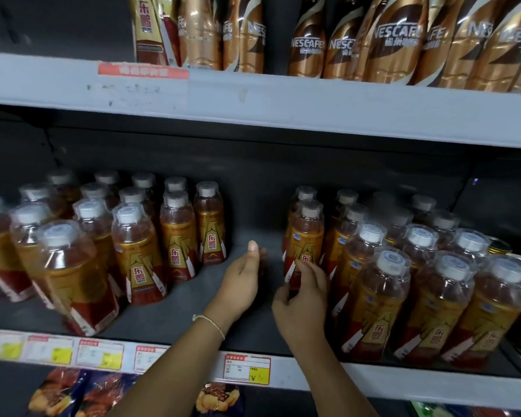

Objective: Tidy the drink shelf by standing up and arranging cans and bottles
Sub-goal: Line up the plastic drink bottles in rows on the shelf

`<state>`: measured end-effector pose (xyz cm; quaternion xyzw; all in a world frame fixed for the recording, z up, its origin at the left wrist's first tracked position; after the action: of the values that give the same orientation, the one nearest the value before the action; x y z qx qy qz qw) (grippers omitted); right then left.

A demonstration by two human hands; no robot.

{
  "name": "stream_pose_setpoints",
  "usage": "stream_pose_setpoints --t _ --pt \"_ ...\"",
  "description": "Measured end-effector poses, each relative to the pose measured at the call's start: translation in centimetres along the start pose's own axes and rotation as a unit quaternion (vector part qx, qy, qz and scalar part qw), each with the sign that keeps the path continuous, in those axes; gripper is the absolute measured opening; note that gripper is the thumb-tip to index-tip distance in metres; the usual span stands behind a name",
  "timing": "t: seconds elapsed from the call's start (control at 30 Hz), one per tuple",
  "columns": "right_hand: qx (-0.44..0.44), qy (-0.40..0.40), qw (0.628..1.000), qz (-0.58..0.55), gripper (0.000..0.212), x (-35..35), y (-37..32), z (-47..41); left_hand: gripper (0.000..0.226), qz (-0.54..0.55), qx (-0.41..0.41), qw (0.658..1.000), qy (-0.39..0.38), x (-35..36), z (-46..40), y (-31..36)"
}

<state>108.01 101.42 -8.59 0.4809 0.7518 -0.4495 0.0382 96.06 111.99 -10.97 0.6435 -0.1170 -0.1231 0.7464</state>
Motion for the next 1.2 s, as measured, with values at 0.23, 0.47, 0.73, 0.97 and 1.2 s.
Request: stream_pose_setpoints --t 0.23,0.47,0.73,0.97,1.2 --pt "-0.049 -0.049 0.996 -0.059 0.04 5.3 -4.4 -1.8 0.042 -0.051 0.13 0.98 0.14 -8.3 4.1 4.4" --pt "-0.008 -0.169 0.983 -0.073 0.058 13.6 -4.8 -3.9 0.068 -0.122 0.112 0.976 0.138 -11.2 5.2 2.9" --pt "0.025 -0.165 0.975 -0.145 0.043 17.8 -4.6 -6.7 0.054 -0.074 0.139 0.981 0.115 -12.4 5.3 0.5" --pt "0.052 -0.166 0.971 -0.163 0.043 19.5 -3.9 -7.9 0.058 -0.095 0.165 0.974 0.121 -12.3 5.0 0.3" --pt "0.066 -0.151 0.975 -0.146 0.052 18.4 -3.8 -7.1 0.064 -0.117 0.167 0.972 0.118 -12.2 4.7 0.0"
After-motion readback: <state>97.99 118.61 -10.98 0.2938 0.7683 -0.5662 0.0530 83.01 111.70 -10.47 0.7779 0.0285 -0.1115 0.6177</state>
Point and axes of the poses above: each hand's wrist, its own z-axis away from the middle knuckle, its own x-axis out of the palm, y = z × x, the point moved 10 cm from there along -z, towards the middle knuckle, and after that the axes turned 13 degrees about -x, right-handed, at the moved point
